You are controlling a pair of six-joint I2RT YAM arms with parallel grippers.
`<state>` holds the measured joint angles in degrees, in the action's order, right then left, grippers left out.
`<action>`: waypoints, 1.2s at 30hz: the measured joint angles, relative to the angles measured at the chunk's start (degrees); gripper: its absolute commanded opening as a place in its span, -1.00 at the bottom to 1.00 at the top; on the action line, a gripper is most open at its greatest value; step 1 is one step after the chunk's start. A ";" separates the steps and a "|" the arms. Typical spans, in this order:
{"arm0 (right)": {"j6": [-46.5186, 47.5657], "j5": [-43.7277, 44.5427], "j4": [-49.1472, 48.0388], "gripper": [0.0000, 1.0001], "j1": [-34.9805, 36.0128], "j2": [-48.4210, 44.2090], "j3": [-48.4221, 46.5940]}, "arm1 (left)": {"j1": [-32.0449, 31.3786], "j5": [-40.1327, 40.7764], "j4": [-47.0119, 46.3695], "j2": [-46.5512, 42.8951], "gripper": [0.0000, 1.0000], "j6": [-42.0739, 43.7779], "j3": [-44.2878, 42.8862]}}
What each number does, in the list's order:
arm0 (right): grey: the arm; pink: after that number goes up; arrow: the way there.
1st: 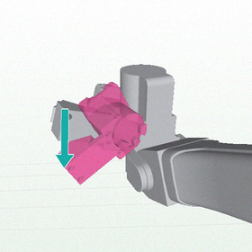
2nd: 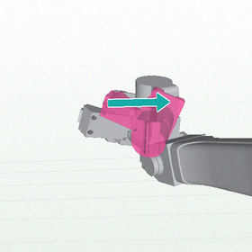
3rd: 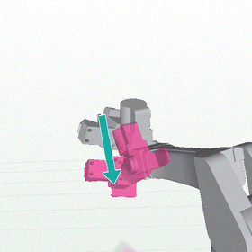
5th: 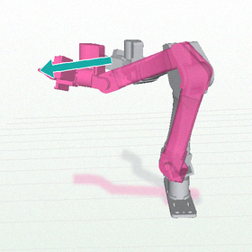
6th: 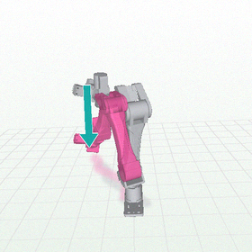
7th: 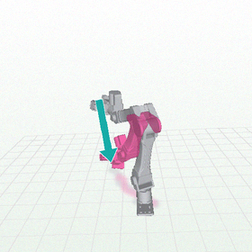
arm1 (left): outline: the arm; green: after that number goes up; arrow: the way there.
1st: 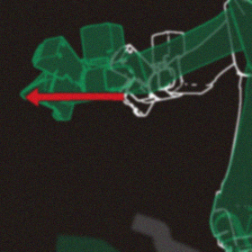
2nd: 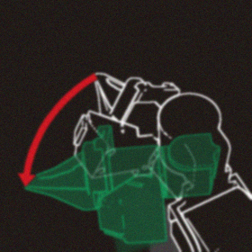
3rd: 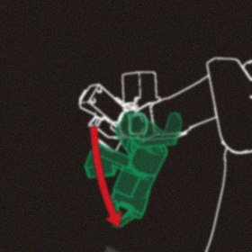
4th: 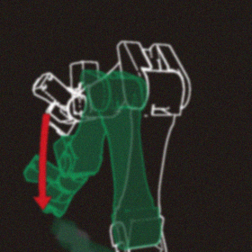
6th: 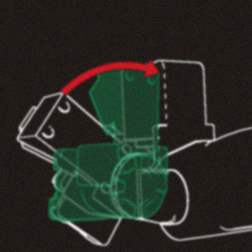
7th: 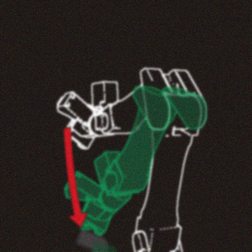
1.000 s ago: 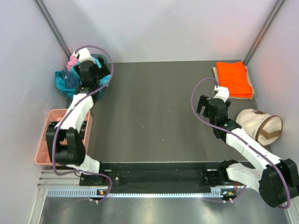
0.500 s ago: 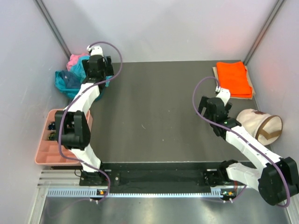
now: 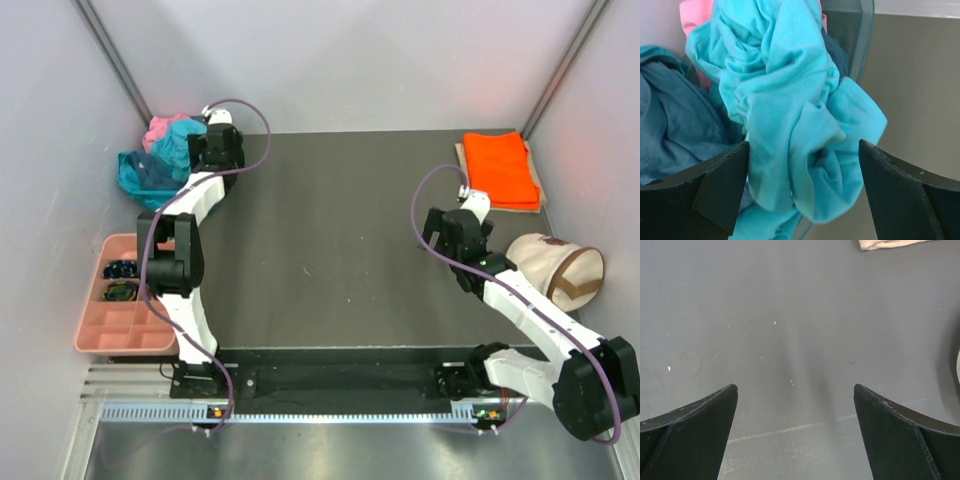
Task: Fold and stack the t-shirts
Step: Grab the tshirt from the pile, then move the tshirt to the center of the board
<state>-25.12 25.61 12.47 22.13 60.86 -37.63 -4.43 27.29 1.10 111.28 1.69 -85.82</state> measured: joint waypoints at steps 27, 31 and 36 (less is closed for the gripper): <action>-1.66 -2.91 1.86 0.98 0.00 -2.75 0.17 | 3.19 -6.10 11.39 4.13 -1.00 -1.36 -21.75; -2.21 -3.10 1.92 0.98 0.00 -3.10 0.74 | 0.92 -9.07 17.73 4.09 -1.00 -1.64 -35.52; -2.62 -3.26 2.08 0.97 0.00 -3.39 0.92 | -5.99 -10.91 22.58 2.12 -1.00 -0.17 -46.86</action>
<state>-27.75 22.35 14.55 22.13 57.47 -36.71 -10.41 16.38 23.68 113.40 1.52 -132.68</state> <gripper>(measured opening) 0.988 0.045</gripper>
